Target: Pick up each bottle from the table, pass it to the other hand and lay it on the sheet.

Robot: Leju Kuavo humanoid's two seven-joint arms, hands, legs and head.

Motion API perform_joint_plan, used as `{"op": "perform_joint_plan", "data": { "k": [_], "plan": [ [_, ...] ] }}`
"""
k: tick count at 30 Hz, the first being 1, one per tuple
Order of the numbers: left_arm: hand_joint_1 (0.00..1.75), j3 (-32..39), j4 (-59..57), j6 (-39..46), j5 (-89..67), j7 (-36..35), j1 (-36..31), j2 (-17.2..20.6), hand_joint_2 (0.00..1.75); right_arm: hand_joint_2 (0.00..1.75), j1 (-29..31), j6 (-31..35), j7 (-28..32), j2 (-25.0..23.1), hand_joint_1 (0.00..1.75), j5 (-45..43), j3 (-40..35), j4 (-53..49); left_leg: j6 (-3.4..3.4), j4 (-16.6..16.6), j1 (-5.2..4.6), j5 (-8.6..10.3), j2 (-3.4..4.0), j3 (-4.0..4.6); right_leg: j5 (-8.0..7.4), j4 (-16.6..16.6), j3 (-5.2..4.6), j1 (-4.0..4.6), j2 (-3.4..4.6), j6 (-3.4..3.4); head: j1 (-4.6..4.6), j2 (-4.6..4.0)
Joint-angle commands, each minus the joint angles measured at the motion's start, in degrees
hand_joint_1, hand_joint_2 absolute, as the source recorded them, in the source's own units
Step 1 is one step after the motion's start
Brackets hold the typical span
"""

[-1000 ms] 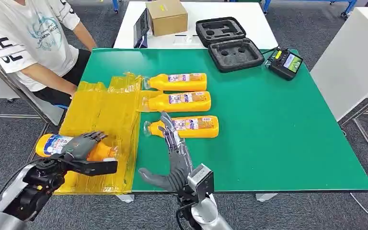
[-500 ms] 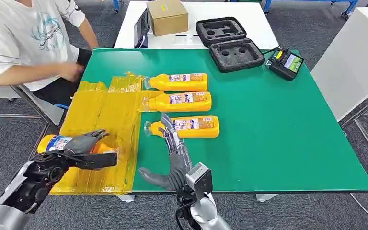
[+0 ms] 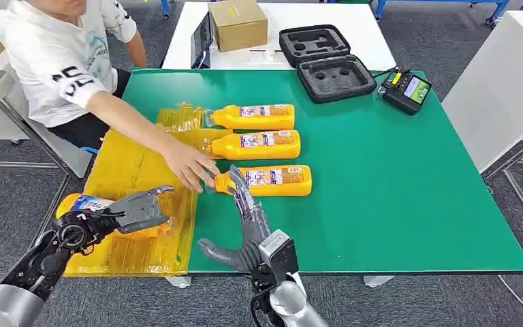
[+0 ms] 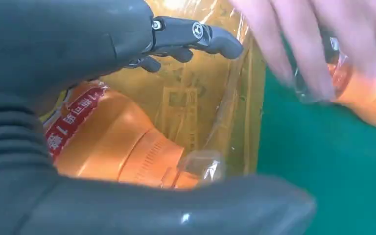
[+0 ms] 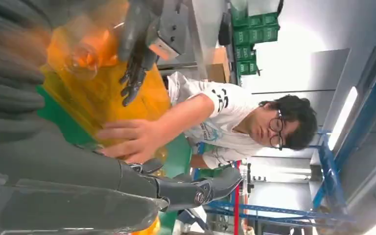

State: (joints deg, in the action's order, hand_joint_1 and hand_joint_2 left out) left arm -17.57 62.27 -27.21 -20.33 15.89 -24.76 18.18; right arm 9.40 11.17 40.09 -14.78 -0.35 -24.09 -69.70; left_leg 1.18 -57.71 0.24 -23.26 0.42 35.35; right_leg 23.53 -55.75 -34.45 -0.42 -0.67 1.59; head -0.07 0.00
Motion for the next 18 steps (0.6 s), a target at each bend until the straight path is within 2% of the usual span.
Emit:
{"op": "perform_joint_plan", "data": {
  "k": [1,5,7,9,11,12,14,18],
  "plan": [
    [0.00,-0.55,-4.79,0.23,0.41,-0.17,1.35,-1.74,0.00,1.75,1.74,0.21,-0.09,-0.25,0.00,-0.17,1.93,5.31,-0.05,0.14,-0.02,-0.06,0.06,-0.29,0.04,0.10,0.23,-0.03,0.13,-0.03,-0.02,0.00],
    [0.00,0.21,-4.67,1.79,2.11,0.30,1.72,-2.27,0.00,1.75,1.95,0.28,-0.09,-0.25,0.00,0.04,2.39,6.74,-0.05,0.12,-0.01,-0.05,0.05,-0.24,0.03,0.09,0.19,-0.02,0.11,-0.03,0.00,0.00],
    [0.00,0.81,-5.73,12.91,-3.09,3.84,0.14,-4.68,0.00,1.75,1.21,0.70,-0.09,-0.17,0.00,0.64,2.81,5.98,-0.05,0.14,-0.02,-0.05,0.02,-0.26,0.04,0.10,0.21,-0.02,0.09,-0.04,-0.02,0.00],
    [0.00,2.16,-5.47,33.27,-12.61,6.51,-1.59,-8.53,0.00,1.75,0.30,0.84,-0.09,0.00,0.00,1.50,3.06,4.64,-0.05,0.12,0.01,-0.03,-0.16,-0.23,0.07,0.11,0.25,0.00,-0.08,-0.04,-0.02,0.00],
    [0.00,4.88,-3.23,47.75,-17.43,6.89,-1.79,-11.44,0.00,1.75,0.30,1.02,-0.09,0.12,0.00,2.69,2.24,3.92,-0.03,0.05,0.02,0.02,-0.33,-0.04,0.08,0.06,0.07,0.01,-0.27,-0.02,0.00,0.00],
    [0.00,7.84,-1.30,50.99,-15.27,7.17,-1.07,-12.91,0.00,1.75,0.48,1.48,-0.09,0.26,0.00,3.59,1.63,3.55,-0.02,-0.01,0.04,0.02,-0.22,0.09,0.03,0.04,-0.09,0.04,-0.18,-0.01,-0.02,0.00],
    [0.00,10.66,2.81,56.48,-12.30,10.49,1.35,-12.91,0.00,1.75,0.93,3.24,-0.09,1.08,0.00,6.48,-0.41,2.52,0.03,0.01,0.01,0.05,-0.24,0.16,0.04,0.04,-0.13,0.00,-0.20,-0.01,0.00,0.00],
    [0.00,14.24,10.33,61.47,-6.71,17.46,7.59,-12.85,0.00,1.75,1.41,4.03,-0.10,2.64,0.00,8.28,-0.98,0.60,0.05,0.02,-0.01,-0.01,0.19,0.14,-0.06,0.04,-0.15,-0.02,0.16,-0.04,-0.02,0.00]
  ]
}}
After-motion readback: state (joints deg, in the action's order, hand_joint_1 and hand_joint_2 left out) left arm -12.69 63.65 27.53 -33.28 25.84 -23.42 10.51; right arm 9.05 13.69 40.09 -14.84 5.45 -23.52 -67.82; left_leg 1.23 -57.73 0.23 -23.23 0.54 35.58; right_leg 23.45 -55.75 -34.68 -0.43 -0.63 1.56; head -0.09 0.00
